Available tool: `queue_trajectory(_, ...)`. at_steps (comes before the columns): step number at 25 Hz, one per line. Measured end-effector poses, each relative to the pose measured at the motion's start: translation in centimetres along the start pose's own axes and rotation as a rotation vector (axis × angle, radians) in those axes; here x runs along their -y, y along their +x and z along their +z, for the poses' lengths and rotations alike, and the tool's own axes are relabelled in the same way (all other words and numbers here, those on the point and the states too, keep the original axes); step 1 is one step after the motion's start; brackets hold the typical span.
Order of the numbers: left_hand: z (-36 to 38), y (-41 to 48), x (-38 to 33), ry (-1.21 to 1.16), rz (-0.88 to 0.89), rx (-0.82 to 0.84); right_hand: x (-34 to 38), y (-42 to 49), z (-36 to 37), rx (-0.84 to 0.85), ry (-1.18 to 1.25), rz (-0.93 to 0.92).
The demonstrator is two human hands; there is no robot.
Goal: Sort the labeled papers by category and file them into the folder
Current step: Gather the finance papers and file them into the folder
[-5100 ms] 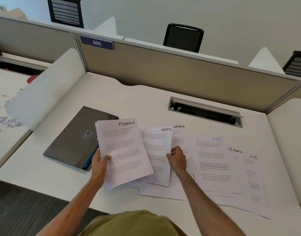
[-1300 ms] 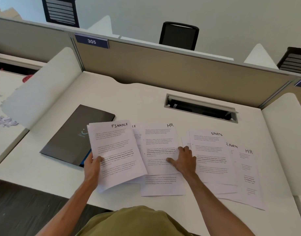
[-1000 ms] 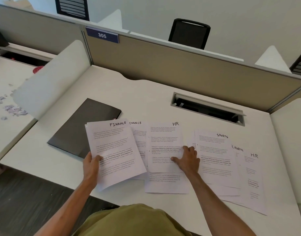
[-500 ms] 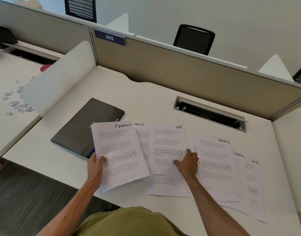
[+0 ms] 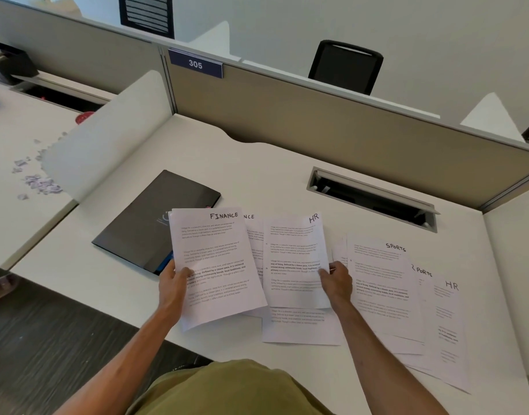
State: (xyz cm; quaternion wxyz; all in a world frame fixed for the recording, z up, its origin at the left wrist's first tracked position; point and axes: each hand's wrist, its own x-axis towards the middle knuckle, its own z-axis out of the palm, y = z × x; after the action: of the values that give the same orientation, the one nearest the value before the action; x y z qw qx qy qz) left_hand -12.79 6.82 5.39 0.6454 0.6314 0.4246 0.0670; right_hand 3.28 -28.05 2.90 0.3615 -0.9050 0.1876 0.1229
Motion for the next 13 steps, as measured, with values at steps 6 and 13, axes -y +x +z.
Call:
queue_trajectory(6, 1.3, -0.1, -0.4, -0.013, -0.003, 0.032, -2.1, 1.7, -6.7, -0.219, 0.116, 0.056)
queue_trajectory(13, 3.4, 0.1, -1.0, 0.01, 0.006, 0.069, -10.4, 3.1, -12.5, -0.419, 0.011, 0.282)
